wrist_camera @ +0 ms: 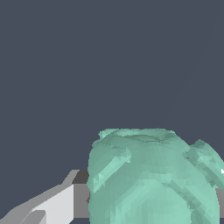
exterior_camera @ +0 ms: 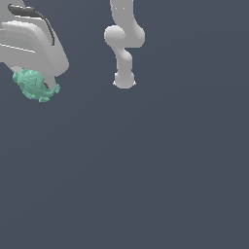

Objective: Pick up the object and move it to a goal position.

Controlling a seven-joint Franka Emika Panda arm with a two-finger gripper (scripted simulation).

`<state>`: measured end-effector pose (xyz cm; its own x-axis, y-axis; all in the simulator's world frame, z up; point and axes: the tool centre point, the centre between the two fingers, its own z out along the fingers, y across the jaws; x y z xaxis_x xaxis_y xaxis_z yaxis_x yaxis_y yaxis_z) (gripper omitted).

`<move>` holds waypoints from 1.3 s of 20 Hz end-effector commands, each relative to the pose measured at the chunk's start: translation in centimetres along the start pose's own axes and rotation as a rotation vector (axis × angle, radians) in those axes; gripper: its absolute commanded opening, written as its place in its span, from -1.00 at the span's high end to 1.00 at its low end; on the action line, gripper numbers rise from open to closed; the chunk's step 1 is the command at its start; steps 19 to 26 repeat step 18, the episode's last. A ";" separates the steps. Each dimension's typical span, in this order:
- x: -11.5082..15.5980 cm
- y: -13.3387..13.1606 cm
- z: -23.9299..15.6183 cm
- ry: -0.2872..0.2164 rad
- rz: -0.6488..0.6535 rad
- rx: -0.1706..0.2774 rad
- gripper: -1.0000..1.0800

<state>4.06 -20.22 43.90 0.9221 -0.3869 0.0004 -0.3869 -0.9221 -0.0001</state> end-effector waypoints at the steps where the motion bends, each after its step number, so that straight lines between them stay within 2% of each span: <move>1: 0.3 0.5 -1.0 0.000 -0.001 0.000 1.00; 11: 1.1 1.5 -2.9 0.000 -0.001 0.000 1.00; 26: 1.3 1.7 -3.2 0.000 0.000 0.000 1.00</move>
